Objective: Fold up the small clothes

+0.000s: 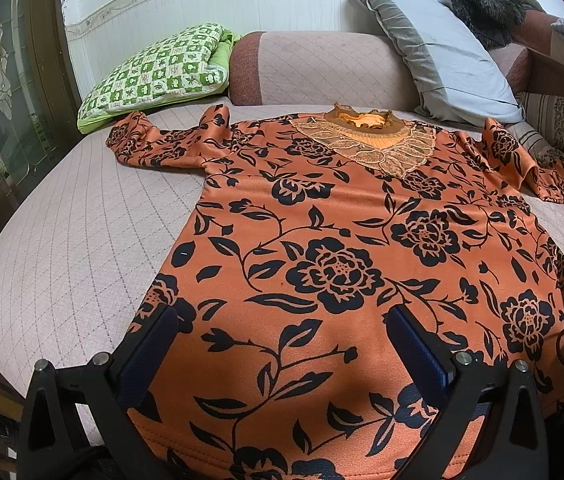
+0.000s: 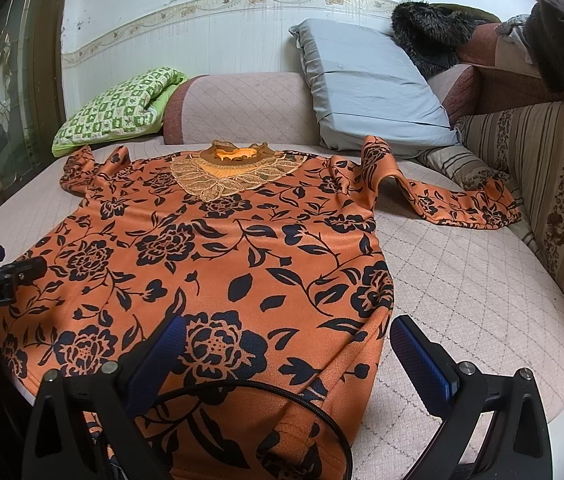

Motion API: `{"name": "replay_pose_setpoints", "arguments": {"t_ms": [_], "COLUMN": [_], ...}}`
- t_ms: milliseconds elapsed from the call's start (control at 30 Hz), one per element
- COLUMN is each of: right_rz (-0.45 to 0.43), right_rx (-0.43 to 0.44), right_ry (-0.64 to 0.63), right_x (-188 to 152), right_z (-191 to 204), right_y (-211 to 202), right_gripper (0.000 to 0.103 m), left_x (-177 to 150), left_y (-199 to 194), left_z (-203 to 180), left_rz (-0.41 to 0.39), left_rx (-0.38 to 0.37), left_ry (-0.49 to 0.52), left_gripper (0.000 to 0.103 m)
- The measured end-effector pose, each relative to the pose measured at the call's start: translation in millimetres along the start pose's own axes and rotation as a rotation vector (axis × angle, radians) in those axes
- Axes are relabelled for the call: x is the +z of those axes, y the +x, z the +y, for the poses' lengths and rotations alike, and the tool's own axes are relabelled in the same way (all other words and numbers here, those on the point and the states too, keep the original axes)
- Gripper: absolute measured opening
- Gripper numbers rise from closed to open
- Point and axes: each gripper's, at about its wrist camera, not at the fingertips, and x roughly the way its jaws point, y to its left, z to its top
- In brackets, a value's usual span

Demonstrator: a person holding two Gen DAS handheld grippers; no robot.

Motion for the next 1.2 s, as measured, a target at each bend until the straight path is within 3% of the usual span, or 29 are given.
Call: {"name": "replay_pose_setpoints", "arguments": {"t_ms": [467,600,700,800,1000,1100,1200], "right_rz": [0.009,0.015,0.07,0.127,0.25,0.271,0.244], "right_rx": [0.019,0.016,-0.001,-0.002,0.149,0.227,0.258], "right_ry": [0.046,0.228,0.41,0.494,0.535,0.542,0.502], "right_x": [0.6,2.4,-6.3,-20.3,-42.3,-45.6,-41.9], "right_z": [-7.1,-45.0,-82.0,-102.4,-97.2,-88.4,-75.9], "right_y": [0.0,-4.8,-5.0,-7.2,-8.0,-3.8,-7.4], "right_gripper": [0.103,0.103,0.103,0.103,0.103,0.102,0.102], "left_x": [3.1,1.0,-9.1,-24.0,-37.4,-42.1,-42.7], "left_y": [-0.5,-4.1,4.6,11.6,14.4,24.0,25.2], "left_z": [7.9,42.5,72.8,102.6,104.2,92.8,91.5], "left_rz": [-0.001,-0.006,0.068,0.136,0.206,0.279,0.29], "left_rx": [0.022,0.086,0.107,0.135,0.121,0.077,0.048], "left_ry": [-0.024,-0.112,-0.18,-0.237,-0.243,-0.221,-0.239], "left_gripper": [0.103,0.103,0.103,0.103,0.103,0.103,0.103]}}
